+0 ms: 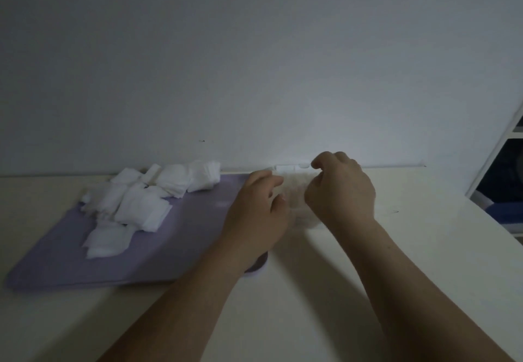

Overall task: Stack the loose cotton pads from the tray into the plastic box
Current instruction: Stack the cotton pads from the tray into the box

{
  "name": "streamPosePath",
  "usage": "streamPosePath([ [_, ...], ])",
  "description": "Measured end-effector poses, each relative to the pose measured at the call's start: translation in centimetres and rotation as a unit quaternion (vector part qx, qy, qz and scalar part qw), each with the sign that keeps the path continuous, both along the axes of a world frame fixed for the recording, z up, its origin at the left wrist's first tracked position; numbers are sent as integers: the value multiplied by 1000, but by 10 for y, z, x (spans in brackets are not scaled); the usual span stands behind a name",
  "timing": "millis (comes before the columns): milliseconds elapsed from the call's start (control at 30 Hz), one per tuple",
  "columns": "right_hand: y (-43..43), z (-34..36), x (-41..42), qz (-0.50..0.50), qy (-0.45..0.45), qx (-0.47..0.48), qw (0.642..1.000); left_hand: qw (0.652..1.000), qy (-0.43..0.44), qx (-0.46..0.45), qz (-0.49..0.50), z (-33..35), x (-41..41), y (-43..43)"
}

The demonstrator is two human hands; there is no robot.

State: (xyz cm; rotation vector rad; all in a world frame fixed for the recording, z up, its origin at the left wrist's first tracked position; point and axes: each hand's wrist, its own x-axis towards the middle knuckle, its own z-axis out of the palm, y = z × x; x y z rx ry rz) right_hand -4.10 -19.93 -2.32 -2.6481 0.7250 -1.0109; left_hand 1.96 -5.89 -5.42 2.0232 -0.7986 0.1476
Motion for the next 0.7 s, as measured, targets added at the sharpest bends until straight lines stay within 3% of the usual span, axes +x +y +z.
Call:
streamPosePath([
  [100, 42, -15, 5, 164, -71, -37, 983, 998, -37, 44, 9, 18, 9, 23],
  [267, 81, -45, 1, 366, 73, 86, 924, 970, -69, 154, 172, 22, 36, 113],
  [367, 88, -49, 1, 380, 100, 105, 914, 932, -20, 243, 269, 13, 46, 162],
  [433, 87, -50, 3, 370, 99, 108, 917, 924, 32, 267, 272, 5, 45, 176],
  [533, 86, -52, 5, 358, 85, 115, 923, 942, 69, 231, 233, -9, 41, 179],
  [700, 82, -55, 8, 331, 42, 120, 935, 973, 39, 167, 152, -16, 39, 157],
])
